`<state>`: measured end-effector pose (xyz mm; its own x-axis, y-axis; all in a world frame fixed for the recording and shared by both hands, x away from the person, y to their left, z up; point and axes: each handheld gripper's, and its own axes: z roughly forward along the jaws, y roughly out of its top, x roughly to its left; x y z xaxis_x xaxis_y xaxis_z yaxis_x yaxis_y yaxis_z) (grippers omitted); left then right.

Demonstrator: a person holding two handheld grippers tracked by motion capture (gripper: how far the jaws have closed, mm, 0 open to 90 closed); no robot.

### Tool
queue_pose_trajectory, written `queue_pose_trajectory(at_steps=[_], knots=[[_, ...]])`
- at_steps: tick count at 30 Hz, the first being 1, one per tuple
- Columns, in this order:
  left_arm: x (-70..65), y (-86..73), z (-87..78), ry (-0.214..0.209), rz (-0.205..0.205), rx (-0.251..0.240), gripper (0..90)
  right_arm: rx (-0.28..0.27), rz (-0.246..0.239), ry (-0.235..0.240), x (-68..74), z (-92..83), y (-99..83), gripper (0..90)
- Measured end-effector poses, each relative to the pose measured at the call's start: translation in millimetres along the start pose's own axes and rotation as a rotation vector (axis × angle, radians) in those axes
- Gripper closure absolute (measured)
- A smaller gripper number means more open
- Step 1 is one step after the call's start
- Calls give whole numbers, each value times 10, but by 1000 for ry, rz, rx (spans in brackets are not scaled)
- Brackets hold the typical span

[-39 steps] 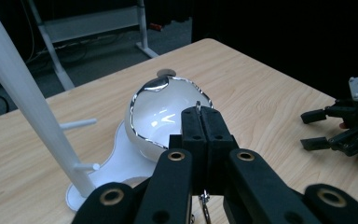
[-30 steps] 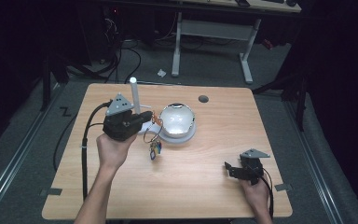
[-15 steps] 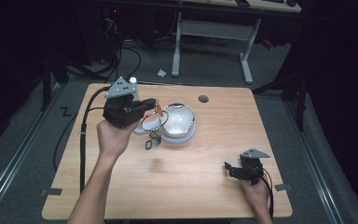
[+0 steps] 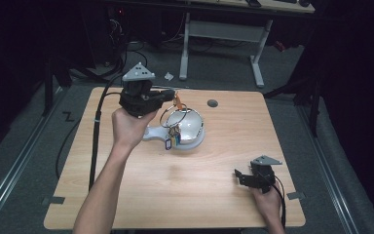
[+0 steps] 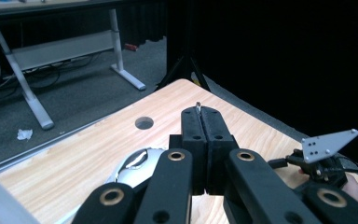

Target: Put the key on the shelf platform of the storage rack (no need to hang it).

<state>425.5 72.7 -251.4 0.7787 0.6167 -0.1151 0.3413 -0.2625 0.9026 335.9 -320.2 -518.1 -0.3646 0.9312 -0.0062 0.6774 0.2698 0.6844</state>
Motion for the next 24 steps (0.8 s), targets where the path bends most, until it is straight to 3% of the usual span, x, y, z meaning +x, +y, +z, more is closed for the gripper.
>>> queue_pose_trajectory(at_steps=[9,24], knots=[[51,141,225,3,-5,13,900,0,1,1,2,0,0,236],[165,100,620,24,-24,61,900,0,0,3,2,0,0,236]])
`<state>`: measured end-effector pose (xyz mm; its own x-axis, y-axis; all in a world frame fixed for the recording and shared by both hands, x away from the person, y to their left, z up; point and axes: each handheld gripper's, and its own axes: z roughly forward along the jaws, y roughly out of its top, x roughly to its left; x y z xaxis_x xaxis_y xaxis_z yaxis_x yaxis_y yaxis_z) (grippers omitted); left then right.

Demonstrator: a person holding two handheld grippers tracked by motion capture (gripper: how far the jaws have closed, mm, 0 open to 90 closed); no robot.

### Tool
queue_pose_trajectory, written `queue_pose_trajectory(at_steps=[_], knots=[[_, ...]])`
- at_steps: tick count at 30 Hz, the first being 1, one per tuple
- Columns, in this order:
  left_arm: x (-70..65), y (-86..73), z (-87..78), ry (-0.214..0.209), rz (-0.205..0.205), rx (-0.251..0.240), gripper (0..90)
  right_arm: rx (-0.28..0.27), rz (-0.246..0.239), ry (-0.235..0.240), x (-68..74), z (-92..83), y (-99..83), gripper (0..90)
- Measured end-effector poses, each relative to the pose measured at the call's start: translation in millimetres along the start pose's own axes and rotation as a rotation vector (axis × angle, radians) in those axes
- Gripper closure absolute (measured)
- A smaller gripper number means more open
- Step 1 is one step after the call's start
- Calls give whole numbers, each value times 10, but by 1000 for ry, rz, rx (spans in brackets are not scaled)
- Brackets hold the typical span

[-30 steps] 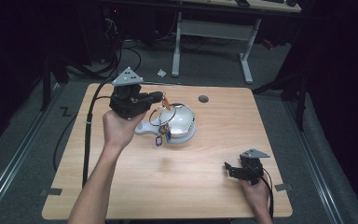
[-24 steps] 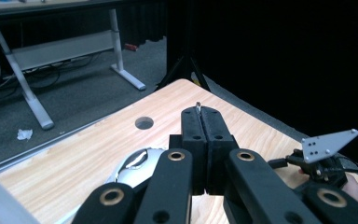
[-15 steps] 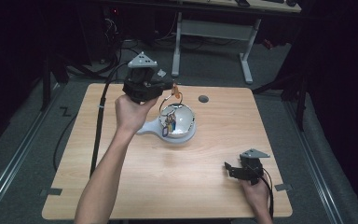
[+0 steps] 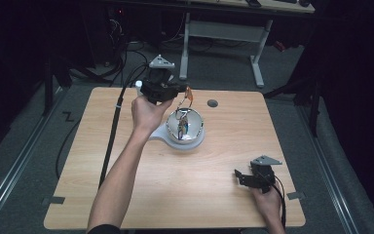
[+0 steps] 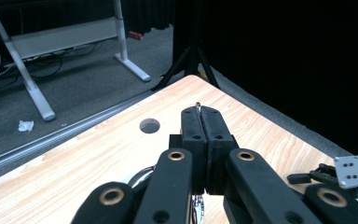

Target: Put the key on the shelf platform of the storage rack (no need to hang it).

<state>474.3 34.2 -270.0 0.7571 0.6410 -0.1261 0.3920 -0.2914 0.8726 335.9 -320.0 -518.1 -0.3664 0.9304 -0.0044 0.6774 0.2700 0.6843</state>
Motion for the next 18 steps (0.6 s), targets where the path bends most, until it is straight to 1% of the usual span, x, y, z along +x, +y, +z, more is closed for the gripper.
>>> queue_pose_trajectory(at_steps=[6,14,18], knots=[[50,-19,92,0,-24,4,900,0,0,0,0,0,0,236],[82,-92,211,9,-30,29,900,1,1,2,1,-2,1,236],[96,-153,272,5,-39,36,899,1,-2,2,0,-1,0,236]])
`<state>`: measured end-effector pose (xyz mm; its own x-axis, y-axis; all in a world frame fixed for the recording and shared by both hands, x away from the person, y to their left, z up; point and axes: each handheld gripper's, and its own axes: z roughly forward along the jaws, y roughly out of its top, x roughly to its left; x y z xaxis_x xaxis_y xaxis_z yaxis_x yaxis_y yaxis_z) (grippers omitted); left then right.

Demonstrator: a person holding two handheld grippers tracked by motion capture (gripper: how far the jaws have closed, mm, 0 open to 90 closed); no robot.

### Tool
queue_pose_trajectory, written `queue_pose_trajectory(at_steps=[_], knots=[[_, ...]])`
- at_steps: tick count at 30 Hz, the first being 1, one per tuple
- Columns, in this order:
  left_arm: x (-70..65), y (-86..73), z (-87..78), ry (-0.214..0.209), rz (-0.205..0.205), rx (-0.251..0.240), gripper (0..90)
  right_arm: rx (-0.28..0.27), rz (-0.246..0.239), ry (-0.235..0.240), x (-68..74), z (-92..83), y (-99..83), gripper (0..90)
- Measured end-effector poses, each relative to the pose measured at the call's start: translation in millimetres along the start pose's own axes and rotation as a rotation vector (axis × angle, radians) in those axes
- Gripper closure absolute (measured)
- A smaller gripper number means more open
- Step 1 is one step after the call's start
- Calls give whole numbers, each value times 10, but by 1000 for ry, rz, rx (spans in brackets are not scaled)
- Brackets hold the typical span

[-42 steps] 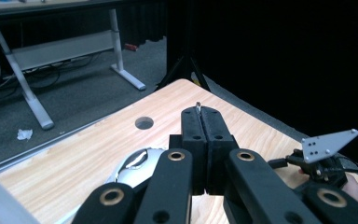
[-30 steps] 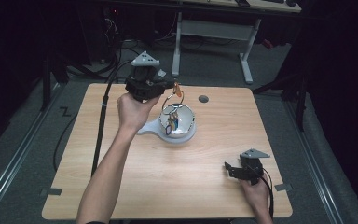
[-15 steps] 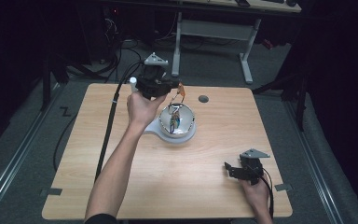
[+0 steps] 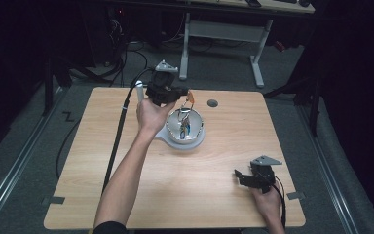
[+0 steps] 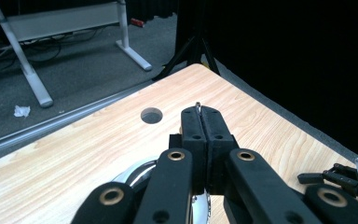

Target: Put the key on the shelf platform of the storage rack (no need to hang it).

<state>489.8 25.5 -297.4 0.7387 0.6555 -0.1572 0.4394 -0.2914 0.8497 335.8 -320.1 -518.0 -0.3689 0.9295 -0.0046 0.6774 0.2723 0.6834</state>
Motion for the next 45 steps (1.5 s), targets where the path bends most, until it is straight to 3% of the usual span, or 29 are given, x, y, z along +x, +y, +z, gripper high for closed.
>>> queue_pose_trajectory(at_steps=[10,29,36,45], knots=[[73,-205,123,-18,-37,17,899,0,-2,1,0,0,0,236],[52,-464,303,-29,-43,66,897,-1,-7,1,-1,1,-1,236],[29,-537,373,-5,-23,95,897,-1,-5,2,2,0,-1,236],[68,-646,464,-11,-49,105,896,-1,-5,2,2,0,-1,236]])
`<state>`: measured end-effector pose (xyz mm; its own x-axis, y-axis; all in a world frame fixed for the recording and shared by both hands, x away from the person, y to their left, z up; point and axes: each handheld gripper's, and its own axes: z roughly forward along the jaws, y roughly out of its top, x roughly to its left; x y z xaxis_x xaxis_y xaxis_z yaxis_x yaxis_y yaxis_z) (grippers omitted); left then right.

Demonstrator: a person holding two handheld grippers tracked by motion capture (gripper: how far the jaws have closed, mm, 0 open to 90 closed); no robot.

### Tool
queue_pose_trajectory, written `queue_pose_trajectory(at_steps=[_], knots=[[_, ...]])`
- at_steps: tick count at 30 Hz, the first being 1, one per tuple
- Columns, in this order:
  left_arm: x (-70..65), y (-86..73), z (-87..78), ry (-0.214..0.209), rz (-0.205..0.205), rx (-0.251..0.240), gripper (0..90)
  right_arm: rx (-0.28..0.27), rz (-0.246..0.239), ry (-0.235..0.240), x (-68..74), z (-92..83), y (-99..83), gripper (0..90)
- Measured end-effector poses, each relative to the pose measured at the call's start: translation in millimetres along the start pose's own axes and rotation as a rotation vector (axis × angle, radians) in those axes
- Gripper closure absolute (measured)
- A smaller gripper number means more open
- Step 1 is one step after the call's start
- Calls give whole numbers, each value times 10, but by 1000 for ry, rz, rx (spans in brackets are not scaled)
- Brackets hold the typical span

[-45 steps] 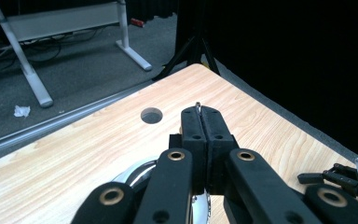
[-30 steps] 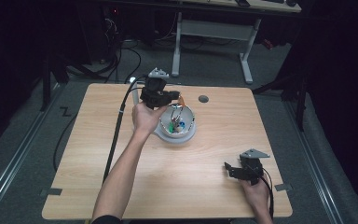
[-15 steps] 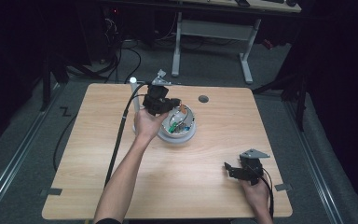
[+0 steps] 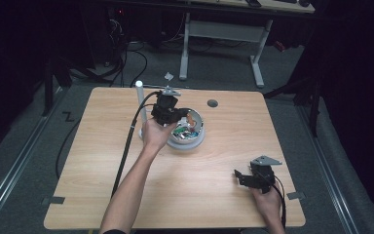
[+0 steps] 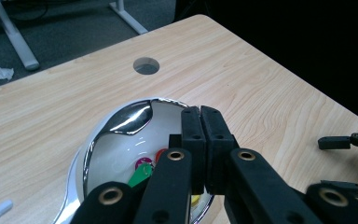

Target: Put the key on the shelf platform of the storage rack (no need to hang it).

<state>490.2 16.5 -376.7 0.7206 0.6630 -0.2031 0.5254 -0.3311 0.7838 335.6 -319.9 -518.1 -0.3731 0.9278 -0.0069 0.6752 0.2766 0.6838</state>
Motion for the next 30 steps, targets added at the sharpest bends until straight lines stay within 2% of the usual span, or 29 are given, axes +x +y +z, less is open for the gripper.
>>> queue_pose_trajectory(at_steps=[17,27,30], knots=[[91,-250,332,-1,-51,79,895,0,0,0,0,0,0,236],[218,-347,471,31,-103,107,895,0,-1,0,0,0,0,236],[224,-352,506,28,-112,106,896,0,0,0,0,0,0,236]])
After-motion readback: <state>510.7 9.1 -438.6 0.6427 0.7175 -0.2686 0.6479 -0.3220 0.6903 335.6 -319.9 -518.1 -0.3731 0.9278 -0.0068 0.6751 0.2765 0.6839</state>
